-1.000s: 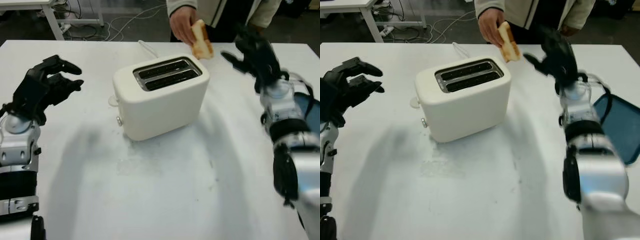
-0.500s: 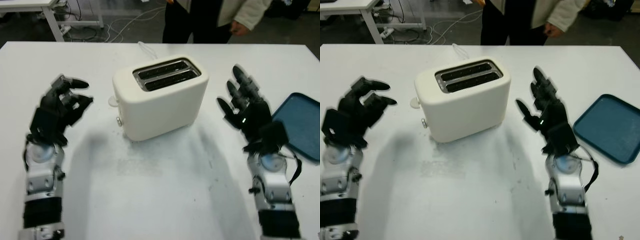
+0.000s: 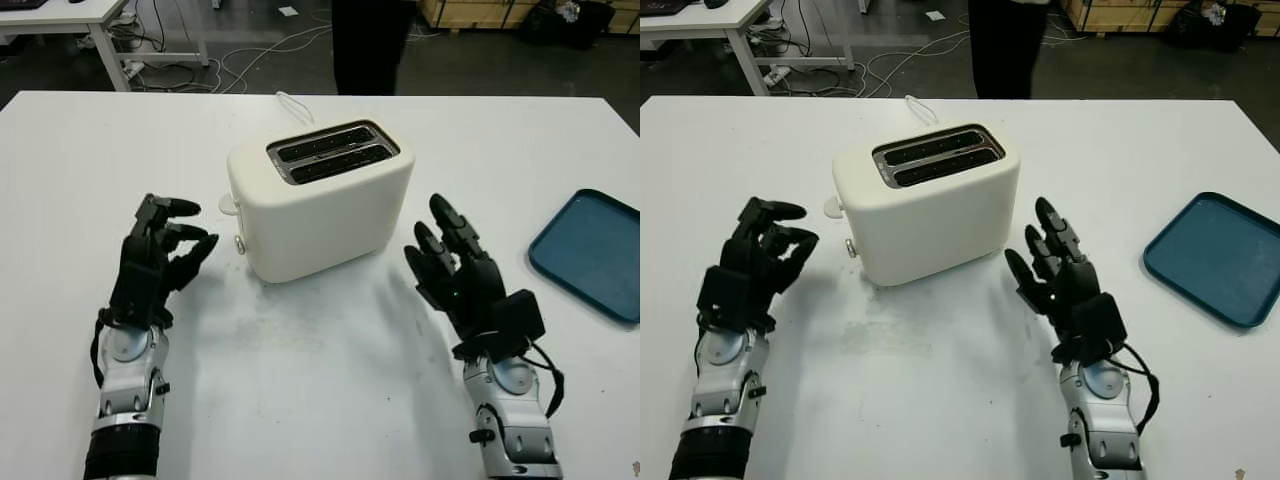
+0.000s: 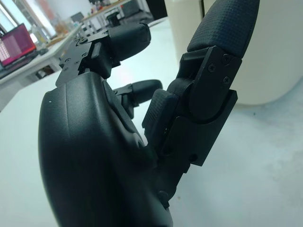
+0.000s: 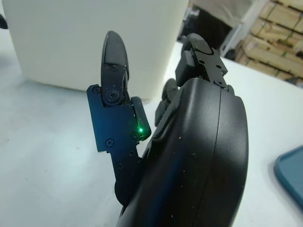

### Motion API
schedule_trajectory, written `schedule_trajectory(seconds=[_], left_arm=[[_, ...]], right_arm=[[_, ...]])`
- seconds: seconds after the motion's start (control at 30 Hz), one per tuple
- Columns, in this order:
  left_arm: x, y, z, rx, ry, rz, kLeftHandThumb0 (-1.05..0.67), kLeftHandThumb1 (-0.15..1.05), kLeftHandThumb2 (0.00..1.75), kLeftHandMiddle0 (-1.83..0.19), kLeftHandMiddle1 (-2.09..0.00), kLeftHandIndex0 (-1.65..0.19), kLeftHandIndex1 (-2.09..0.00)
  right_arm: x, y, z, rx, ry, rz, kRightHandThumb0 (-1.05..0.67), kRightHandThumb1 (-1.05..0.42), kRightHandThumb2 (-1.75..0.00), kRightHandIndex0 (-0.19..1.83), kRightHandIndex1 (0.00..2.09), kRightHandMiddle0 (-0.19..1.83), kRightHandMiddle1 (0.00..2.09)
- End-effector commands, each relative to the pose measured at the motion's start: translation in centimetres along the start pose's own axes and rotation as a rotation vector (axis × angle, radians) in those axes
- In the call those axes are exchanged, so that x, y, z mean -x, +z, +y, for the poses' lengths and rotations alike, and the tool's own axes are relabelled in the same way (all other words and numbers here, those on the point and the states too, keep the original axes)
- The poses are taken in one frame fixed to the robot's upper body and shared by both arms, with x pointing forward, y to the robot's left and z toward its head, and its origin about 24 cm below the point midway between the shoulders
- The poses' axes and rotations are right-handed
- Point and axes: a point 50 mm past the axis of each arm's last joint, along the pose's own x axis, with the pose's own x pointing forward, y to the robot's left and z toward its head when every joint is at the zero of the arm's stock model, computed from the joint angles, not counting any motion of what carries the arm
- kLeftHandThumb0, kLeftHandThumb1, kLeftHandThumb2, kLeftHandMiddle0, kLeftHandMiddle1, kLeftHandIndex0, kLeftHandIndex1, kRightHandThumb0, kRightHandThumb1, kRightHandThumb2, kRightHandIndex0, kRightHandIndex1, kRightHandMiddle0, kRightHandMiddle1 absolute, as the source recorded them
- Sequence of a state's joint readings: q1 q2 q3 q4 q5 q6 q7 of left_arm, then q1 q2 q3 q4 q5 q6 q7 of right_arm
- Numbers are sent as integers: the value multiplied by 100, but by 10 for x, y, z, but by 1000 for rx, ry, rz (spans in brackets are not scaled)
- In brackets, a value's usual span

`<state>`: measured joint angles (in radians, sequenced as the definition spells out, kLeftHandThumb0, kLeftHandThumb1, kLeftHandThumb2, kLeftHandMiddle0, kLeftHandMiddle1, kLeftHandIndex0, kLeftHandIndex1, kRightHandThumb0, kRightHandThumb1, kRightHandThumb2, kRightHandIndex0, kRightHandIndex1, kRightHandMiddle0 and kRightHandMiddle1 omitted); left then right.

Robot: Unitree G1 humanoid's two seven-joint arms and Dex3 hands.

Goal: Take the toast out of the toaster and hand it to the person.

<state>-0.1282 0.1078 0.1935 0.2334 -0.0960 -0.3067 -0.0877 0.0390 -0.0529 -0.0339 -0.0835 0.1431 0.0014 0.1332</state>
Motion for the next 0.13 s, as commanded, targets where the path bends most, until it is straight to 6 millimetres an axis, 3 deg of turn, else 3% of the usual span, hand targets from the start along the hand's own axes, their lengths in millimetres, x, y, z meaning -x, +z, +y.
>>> schedule_trajectory(seconds=[0.0, 0.1], left_arm=[[1, 0, -2, 8, -11, -23, -105, 86, 1, -14, -169, -14, -163], [1, -1, -5, 48, -14, -25, -105, 84, 0, -19, -163, -20, -156]], right_arm=[[-4, 6, -1, 3, -15, -27, -36, -92, -36, 22, 4, 22, 3], [-7, 9, 0, 10, -27, -28, -34, -92, -36, 23, 4, 24, 3]])
